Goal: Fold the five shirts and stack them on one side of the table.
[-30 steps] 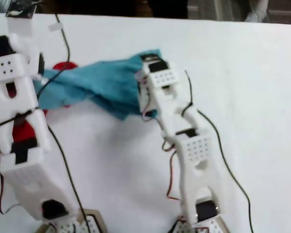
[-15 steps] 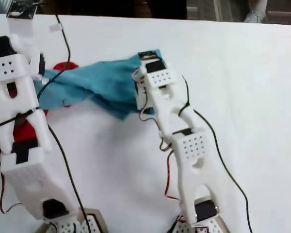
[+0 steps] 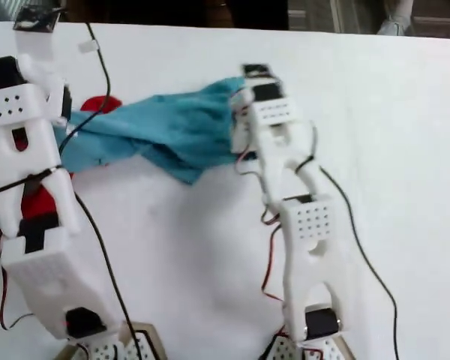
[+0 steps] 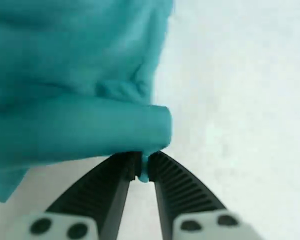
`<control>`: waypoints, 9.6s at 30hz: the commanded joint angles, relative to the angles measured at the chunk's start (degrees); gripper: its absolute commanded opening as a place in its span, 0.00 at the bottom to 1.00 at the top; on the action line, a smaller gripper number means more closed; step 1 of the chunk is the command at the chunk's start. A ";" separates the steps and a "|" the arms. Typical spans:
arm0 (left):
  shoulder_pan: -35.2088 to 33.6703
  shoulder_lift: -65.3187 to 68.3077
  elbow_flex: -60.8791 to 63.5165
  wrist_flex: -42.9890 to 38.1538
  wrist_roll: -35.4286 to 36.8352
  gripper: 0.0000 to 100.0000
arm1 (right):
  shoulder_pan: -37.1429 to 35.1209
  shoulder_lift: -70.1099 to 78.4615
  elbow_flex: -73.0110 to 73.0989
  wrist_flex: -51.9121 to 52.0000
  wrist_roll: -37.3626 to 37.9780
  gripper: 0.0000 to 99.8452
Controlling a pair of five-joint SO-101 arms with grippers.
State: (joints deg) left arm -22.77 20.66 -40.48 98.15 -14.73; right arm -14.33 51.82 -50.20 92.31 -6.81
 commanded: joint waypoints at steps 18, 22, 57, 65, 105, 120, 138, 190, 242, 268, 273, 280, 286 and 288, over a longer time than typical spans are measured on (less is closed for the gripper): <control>33.14 -9.58 -10.77 3.43 0.35 0.03 | 27.30 -47.96 9.58 8.84 17.67 0.02; 33.05 -9.32 -5.93 3.34 0.35 0.03 | 30.37 -55.08 15.82 8.84 18.90 0.02; 41.76 0.97 19.21 -2.55 -6.51 0.23 | 42.07 -58.07 54.33 -14.29 19.78 0.02; 40.97 10.99 18.68 -5.36 -16.09 0.23 | 44.00 -58.07 54.33 -14.29 19.87 0.02; 42.02 12.13 21.14 -4.40 -24.00 0.03 | 43.12 -58.07 54.07 -14.02 19.69 0.02; 43.16 12.84 10.86 2.11 -23.91 0.15 | 50.95 -58.07 53.19 -14.20 22.24 0.02; 47.03 24.00 10.15 -2.90 -24.44 0.19 | 52.79 -58.07 51.25 -12.79 22.68 0.02; 51.87 4.22 30.11 -1.76 -17.41 0.22 | 51.82 -58.07 51.16 -12.88 22.59 0.02; 28.40 -40.79 1.27 2.99 -14.86 0.02 | 37.67 -59.91 -0.53 3.21 -3.87 0.02; 16.62 -58.37 1.63 -4.04 -14.86 0.02 | 33.01 -67.03 -25.58 -4.35 1.85 0.02; 16.53 -59.43 -0.22 -3.87 -11.43 0.02 | 33.36 -71.52 -25.58 -4.09 2.20 0.02; 16.53 -63.03 -1.27 -4.04 -10.55 0.02 | 33.36 -79.43 -25.14 -4.35 2.37 0.02; 16.53 -63.74 -1.27 -4.04 -10.90 0.02 | 33.01 -81.10 -24.88 -7.52 4.04 0.02; 16.53 -63.56 -1.19 -4.04 -10.64 0.02 | 33.01 -81.10 -23.65 -7.52 5.19 0.02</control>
State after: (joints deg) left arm -5.71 -43.16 -41.10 95.43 -25.71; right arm 18.46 -29.23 -75.60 86.24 -3.21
